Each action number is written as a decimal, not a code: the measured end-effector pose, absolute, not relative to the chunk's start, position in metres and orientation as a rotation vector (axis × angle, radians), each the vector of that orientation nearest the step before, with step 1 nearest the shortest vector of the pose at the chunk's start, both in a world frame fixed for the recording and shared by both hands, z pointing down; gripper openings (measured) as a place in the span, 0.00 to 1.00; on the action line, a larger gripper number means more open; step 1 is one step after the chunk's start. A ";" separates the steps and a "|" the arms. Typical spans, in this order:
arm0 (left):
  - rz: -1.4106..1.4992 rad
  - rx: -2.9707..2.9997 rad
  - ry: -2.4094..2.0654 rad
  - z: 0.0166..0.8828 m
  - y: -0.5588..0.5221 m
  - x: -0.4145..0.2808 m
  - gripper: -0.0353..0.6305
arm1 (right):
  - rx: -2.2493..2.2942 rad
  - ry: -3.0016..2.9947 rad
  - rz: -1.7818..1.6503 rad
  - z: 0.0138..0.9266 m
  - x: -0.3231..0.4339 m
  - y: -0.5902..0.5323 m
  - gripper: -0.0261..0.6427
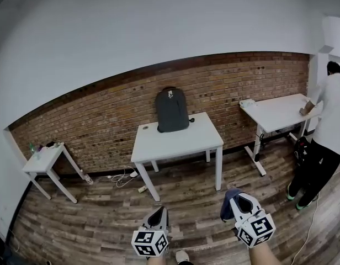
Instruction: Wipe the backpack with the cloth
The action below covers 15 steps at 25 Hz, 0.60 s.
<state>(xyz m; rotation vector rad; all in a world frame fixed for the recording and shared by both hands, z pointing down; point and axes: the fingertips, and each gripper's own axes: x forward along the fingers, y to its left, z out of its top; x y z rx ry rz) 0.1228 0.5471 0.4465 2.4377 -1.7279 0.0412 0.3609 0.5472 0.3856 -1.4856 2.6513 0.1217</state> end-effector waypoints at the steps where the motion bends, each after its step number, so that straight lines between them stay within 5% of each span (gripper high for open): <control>1: 0.036 2.443 -1.716 0.446 0.540 0.124 0.03 | -1.483 2.659 0.119 0.388 0.358 0.539 0.08; 15: 0.029 2.521 -1.625 0.433 0.402 0.063 0.03 | -1.529 2.662 0.120 0.384 0.286 0.403 0.08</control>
